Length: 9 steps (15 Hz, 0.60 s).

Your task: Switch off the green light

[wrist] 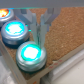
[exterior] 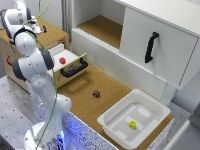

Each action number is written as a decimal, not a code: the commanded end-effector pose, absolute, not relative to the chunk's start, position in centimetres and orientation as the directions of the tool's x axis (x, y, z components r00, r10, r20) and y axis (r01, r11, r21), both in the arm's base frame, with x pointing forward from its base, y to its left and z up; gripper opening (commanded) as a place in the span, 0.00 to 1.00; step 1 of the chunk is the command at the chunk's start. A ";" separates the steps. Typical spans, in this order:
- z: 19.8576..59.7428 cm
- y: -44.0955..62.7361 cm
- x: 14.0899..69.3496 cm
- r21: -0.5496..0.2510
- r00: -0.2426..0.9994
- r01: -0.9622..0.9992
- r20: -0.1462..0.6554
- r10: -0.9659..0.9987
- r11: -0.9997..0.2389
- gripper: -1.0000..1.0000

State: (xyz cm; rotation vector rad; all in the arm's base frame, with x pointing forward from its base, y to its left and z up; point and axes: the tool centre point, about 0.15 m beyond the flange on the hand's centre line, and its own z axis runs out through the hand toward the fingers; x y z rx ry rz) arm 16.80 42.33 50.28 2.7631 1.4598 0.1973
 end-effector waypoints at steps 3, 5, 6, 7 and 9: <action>50.9 39.2 19.1 0.034 0.672 0.732 0.123 0.730 -0.680 1.00; 51.1 38.4 19.7 0.047 0.695 0.708 0.133 0.707 -0.705 1.00; 51.2 38.0 19.9 0.045 0.711 0.690 0.142 0.689 -0.722 1.00; 51.1 37.6 20.1 0.037 0.731 0.669 0.147 0.667 -0.742 1.00; 50.5 36.6 20.6 0.006 0.789 0.602 0.152 0.596 -0.798 1.00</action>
